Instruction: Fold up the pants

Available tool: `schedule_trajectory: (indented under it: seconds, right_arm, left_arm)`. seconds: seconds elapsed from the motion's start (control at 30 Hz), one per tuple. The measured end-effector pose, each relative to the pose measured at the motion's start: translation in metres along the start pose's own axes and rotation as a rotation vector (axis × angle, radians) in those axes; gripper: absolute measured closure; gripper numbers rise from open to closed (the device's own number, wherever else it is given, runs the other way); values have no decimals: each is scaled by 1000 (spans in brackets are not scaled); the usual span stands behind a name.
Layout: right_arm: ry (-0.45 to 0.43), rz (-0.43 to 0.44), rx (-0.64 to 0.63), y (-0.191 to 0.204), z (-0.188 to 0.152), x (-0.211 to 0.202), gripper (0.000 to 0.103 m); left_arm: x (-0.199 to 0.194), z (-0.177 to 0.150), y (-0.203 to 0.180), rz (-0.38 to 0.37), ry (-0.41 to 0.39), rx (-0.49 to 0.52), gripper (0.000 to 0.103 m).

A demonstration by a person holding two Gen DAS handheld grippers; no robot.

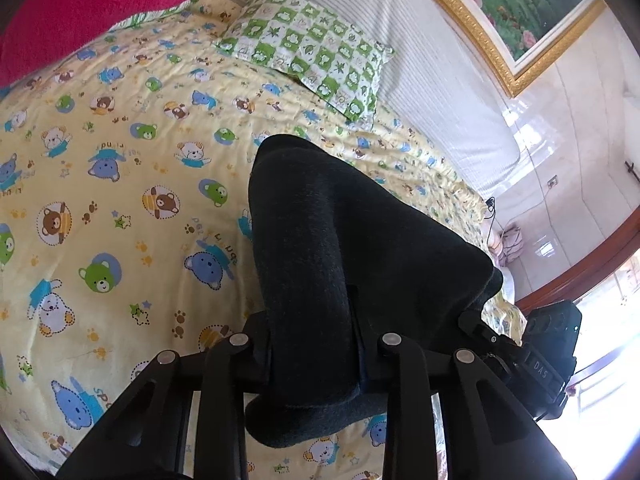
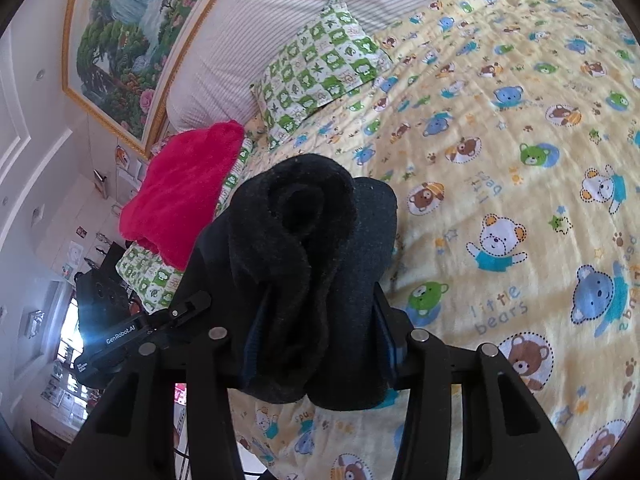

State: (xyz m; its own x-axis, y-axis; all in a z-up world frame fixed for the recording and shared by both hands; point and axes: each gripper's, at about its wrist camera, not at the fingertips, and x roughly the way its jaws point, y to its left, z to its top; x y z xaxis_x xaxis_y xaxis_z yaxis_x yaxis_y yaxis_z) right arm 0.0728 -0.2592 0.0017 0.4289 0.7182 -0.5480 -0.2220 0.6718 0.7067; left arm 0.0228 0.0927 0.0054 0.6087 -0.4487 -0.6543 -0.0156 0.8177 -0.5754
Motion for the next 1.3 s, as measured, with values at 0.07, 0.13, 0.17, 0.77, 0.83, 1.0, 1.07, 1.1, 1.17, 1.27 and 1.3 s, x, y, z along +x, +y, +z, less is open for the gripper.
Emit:
schedule_trajectory:
  seconds: [0.07,0.13,0.17,0.77,0.83,1.0,1.07,1.1,1.17,1.27,1.3]
  right_arm:
    - [-1,2,-6,3,1,-1,55]
    - [-1,11,-4,5,4,-1,55]
    - [0,15,-4,6,5,0,55]
    - [-11,35,-71,31,46,19,55]
    - [-11,36,-72,30,52,23,55]
    - [-15,34,-81,29,73,34,55]
    - [-13,34,-81,29,81,39,55]
    - [-13,35,-82,29,85,42,55]
    - [-11,35,-87,28,93,48,55]
    - [-7,37,-92,28,103,58,55]
    - [-5,37,-94,27,107,62,55]
  left_arm:
    - [-4,1,-3,7,-10,17,75]
    - [-8,3,-6,10,-22,28,76]
    - [-10,4,-6,11,-28,30,76]
    - [-11,47,-7,42,-78,58,76]
    - [-7,54,-9,48,-80,66,76]
    - [4,72,-12,61,-85,78,76]
    - [9,81,-13,70,-89,84,76]
    - [11,84,-13,72,-89,84,76]
    - [16,92,-12,78,-89,85,76]
    - [23,104,-10,93,-85,84,76]
    - [26,108,-9,101,-86,87,76]
